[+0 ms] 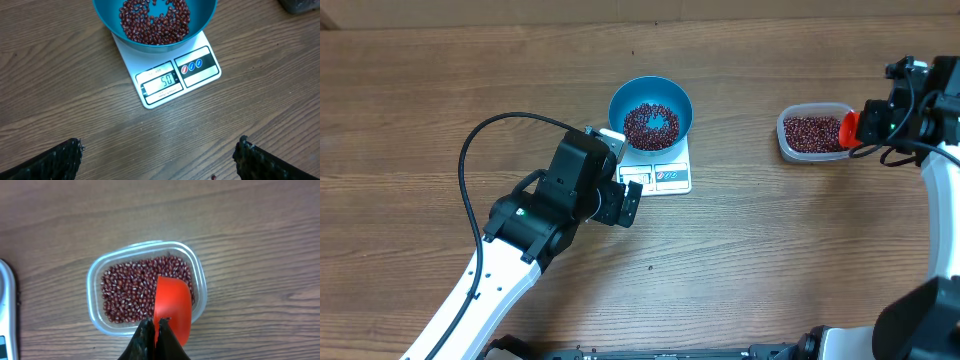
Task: Scoop item into bowl and weigh 150g on scale
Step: 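Lower the red cup into the beans for another scoop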
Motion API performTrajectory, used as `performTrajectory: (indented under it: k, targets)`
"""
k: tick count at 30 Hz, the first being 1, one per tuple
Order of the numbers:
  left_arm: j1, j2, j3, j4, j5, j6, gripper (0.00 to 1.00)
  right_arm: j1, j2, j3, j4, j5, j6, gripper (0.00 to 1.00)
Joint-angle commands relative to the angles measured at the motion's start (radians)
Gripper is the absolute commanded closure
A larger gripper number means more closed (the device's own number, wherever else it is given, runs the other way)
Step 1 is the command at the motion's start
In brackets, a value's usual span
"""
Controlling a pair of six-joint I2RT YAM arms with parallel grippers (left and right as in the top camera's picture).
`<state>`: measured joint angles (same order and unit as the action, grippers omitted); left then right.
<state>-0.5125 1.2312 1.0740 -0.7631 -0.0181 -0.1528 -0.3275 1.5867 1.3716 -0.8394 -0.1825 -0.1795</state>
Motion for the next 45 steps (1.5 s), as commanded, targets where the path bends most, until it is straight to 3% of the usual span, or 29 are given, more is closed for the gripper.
performTrajectory:
  k: [1, 17, 45]
  targets:
    - [0.002, 0.001, 0.024, 0.004, 0.011, 0.019, 0.01, -0.001, 0.04, 0.022, 0.005, -0.001, -0.012, 0.96]
    - [0.002, 0.001, 0.024, 0.004, 0.011, 0.019, 0.0, -0.001, 0.203, 0.022, 0.022, -0.003, -0.008, 0.96]
    - [0.002, 0.001, 0.024, 0.004, 0.011, 0.019, 0.0, 0.0, 0.209, -0.07, 0.085, -0.099, -0.012, 0.96]
